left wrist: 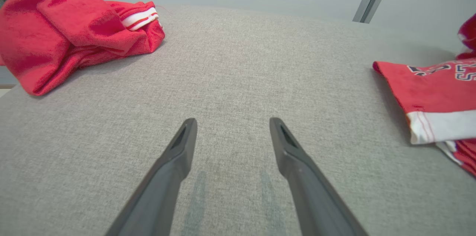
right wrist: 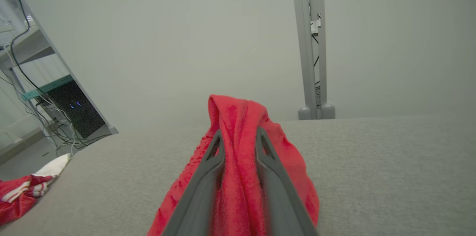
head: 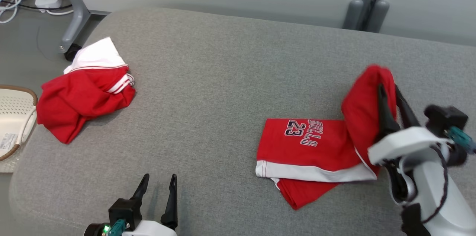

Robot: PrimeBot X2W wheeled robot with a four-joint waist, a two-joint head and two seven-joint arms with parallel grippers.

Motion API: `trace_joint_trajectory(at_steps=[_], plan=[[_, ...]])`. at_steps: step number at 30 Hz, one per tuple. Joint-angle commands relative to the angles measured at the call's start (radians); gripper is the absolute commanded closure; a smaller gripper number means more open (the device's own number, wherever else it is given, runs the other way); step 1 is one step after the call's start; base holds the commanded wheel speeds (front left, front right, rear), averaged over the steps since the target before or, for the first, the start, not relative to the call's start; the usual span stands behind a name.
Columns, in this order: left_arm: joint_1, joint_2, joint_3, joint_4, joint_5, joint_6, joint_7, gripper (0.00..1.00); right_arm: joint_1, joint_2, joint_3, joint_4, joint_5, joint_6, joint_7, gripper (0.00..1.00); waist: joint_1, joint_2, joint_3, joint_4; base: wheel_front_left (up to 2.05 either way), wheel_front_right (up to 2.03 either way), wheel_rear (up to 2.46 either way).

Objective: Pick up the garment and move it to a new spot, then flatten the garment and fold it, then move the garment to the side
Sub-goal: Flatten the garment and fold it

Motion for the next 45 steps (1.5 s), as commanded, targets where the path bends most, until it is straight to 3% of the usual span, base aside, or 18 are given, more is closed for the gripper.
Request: trace_joint_trajectory(at_steps=[1,5,13,27,34,45], plan=[[-0.021,0.004,-0.001,-0.002,0.007,-0.004,-0.002,0.00,0.012,-0.010,-0.031,0.022,-0.025,0.000,-0.005,0.00,0.0000,0.0000,0.012,-0.010,0.00,0.00,0.00],[-0.038,0.004,-0.008,-0.001,0.017,-0.009,-0.002,0.00,0.048,-0.010,-0.144,0.059,-0.087,0.000,-0.005,0.00,0.0000,0.0000,0.018,-0.032,0.00,0.00,0.00],[-0.040,0.004,-0.017,0.015,0.025,-0.021,-0.002,0.00,0.114,-0.003,-0.225,-0.043,-0.126,0.000,-0.005,0.00,0.0000,0.0000,-0.022,-0.109,0.00,0.00,0.00],[-0.024,0.003,-0.037,0.040,0.042,-0.040,-0.002,0.00,0.311,-0.003,-0.095,-0.280,-0.112,0.000,-0.005,0.00,0.0000,0.0000,-0.088,-0.275,0.00,0.00,0.00],[-0.027,0.003,-0.078,0.067,0.014,-0.056,-0.002,0.00,0.372,-0.003,-0.062,-0.308,-0.107,0.000,-0.005,0.00,0.0000,0.0000,-0.094,-0.335,0.00,0.00,0.00],[-0.075,0.004,-0.104,0.118,-0.040,-0.033,-0.002,0.00,0.346,-0.003,-0.046,-0.329,-0.102,0.000,-0.005,0.00,0.0000,0.0000,-0.031,-0.401,0.00,0.00,0.00]])
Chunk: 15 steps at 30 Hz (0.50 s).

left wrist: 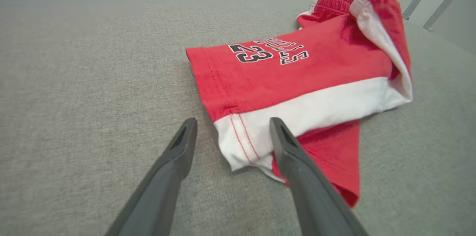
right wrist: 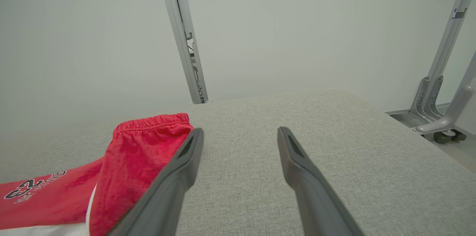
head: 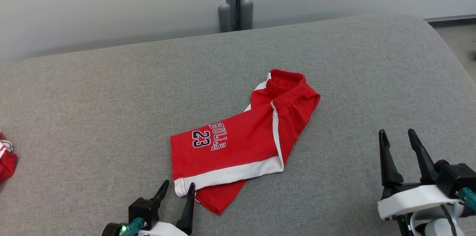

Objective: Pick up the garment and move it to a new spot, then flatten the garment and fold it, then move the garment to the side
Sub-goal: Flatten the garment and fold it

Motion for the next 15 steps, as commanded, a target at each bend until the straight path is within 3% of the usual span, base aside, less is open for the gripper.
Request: trace_joint_trajectory(at_steps=[1,5,6,7,9,15], plan=[[-0.020,0.005,0.000,0.012,-0.014,0.006,-0.002,0.00,-0.011,-0.005,-0.002,-0.005,0.007,0.000,-0.005,0.00,0.0000,0.0000,0.012,-0.008,0.00,0.00,0.00],[-0.032,0.004,-0.011,0.029,-0.036,-0.009,-0.002,0.00,-0.019,-0.005,-0.009,-0.003,0.007,0.000,-0.005,0.00,0.0000,0.0000,0.024,-0.006,0.00,0.00,0.00],[-0.035,0.004,-0.012,0.034,-0.046,-0.012,-0.002,0.12,-0.021,-0.005,-0.010,-0.003,0.007,0.000,-0.005,0.00,0.0000,0.0000,0.026,-0.005,0.00,0.00,0.00],[-0.040,0.005,-0.012,0.037,-0.050,-0.015,-0.002,0.51,-0.022,-0.005,-0.012,-0.002,0.007,0.000,-0.005,0.00,0.0000,0.0000,0.028,-0.003,0.00,0.00,0.00],[-0.049,0.004,-0.014,0.040,-0.059,-0.020,-0.002,1.00,-0.026,-0.005,-0.013,-0.001,0.009,0.000,-0.005,0.00,0.0000,0.0000,0.034,0.000,0.00,0.00,0.00],[-0.072,0.005,0.016,0.027,-0.059,-0.008,-0.002,1.00,-0.045,-0.005,-0.012,-0.001,0.014,0.000,-0.005,0.00,0.0000,0.0000,0.050,0.009,0.00,0.00,0.00]])
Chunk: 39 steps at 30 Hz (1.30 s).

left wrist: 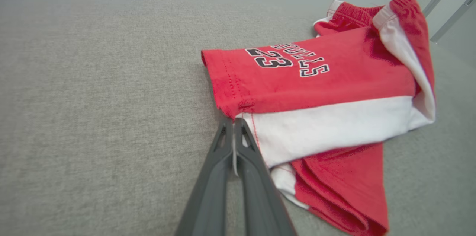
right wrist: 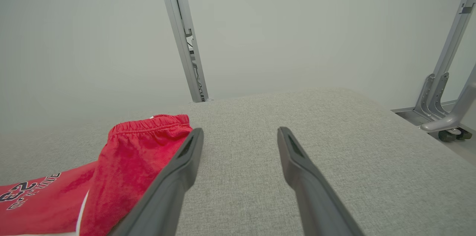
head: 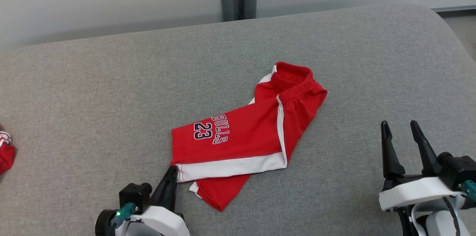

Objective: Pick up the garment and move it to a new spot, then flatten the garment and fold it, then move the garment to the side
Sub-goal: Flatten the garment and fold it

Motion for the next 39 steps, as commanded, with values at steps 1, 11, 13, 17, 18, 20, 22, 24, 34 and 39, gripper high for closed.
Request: trace_joint_trajectory(at_steps=[1,11,13,17,18,20,22,24,34,39], plan=[[-0.024,0.005,0.026,-0.012,0.013,0.010,-0.002,1.00,-0.013,-0.005,-0.004,-0.004,0.007,0.000,-0.005,0.00,0.0000,0.0000,0.005,0.005,0.00,0.00,0.00],[-0.113,0.034,0.255,-0.078,0.117,0.028,-0.002,1.00,-0.026,-0.005,-0.001,0.000,0.016,0.000,-0.005,0.00,0.0000,0.0000,0.017,0.026,0.00,0.00,0.00],[-0.116,0.035,0.272,-0.078,0.124,0.028,-0.002,1.00,-0.027,-0.005,0.000,0.001,0.017,0.000,-0.005,0.00,0.0000,0.0000,0.017,0.027,0.00,0.00,0.00],[-0.088,0.024,0.323,-0.051,0.145,0.028,-0.002,1.00,-0.022,-0.005,0.010,0.009,0.023,0.000,-0.005,0.00,0.0000,0.0000,0.008,0.031,0.00,0.00,0.00],[-0.076,0.020,0.327,-0.038,0.147,0.024,-0.002,1.00,-0.020,-0.005,0.013,0.011,0.026,0.000,-0.005,0.00,0.0000,0.0000,0.005,0.032,0.00,0.00,0.00],[-0.063,0.018,0.333,-0.020,0.153,0.022,-0.002,0.87,-0.017,-0.005,0.016,0.015,0.026,0.000,-0.005,0.00,0.0000,0.0000,-0.002,0.038,0.00,0.00,0.00],[-0.039,0.010,0.343,0.002,0.150,0.031,-0.002,0.00,-0.012,-0.005,0.027,0.022,0.023,0.000,-0.005,0.00,0.0000,0.0000,-0.012,0.051,0.00,0.00,0.00],[-0.020,0.006,0.344,0.001,0.150,0.037,-0.002,0.00,-0.012,-0.005,0.035,0.029,0.023,0.000,-0.005,0.00,0.0000,0.0000,-0.021,0.063,0.00,0.00,0.00],[0.054,0.005,0.259,-0.033,0.118,0.049,-0.002,0.00,-0.102,-0.005,0.177,0.102,-0.008,0.000,-0.005,0.00,0.0000,0.0000,-0.026,0.167,0.00,0.00,0.00],[0.058,0.005,0.219,-0.050,0.119,0.042,-0.002,0.00,-0.210,-0.016,0.257,0.222,-0.022,0.000,-0.005,0.00,0.0000,0.0000,-0.018,0.238,0.00,0.00,0.00]])
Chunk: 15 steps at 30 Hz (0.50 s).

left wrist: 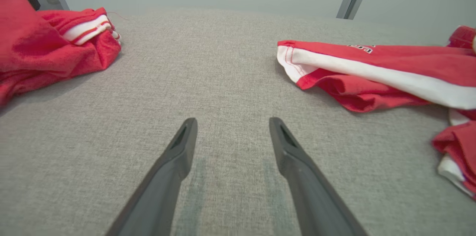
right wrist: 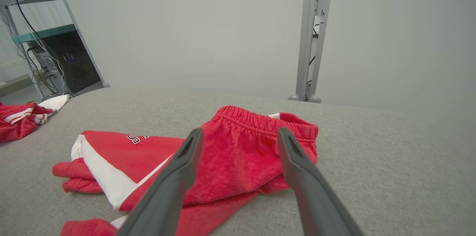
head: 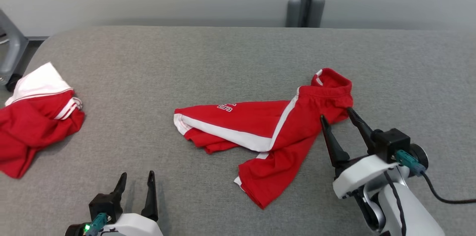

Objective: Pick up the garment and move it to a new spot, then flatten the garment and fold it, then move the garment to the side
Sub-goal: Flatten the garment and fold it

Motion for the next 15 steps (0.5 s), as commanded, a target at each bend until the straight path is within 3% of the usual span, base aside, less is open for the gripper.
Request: trace_joint_trajectory(at_steps=[1,8,15], plan=[[0.001,0.004,-0.009,-0.009,-0.002,0.002,-0.002,0.00,-0.037,-0.016,0.014,0.032,-0.002,0.000,-0.005,0.00,0.0000,0.0000,0.009,0.042,0.00,0.00,0.00],[-0.006,0.004,-0.047,-0.022,-0.028,0.013,-0.002,0.00,-0.228,-0.052,0.085,0.235,0.016,0.000,-0.005,0.00,0.0000,0.0000,0.033,0.114,0.00,0.00,0.00],[-0.006,0.004,-0.063,-0.024,-0.047,0.026,-0.002,0.00,-0.365,-0.071,0.114,0.402,0.024,0.000,0.021,0.00,0.0000,0.0000,0.049,0.136,0.00,0.00,0.00]])
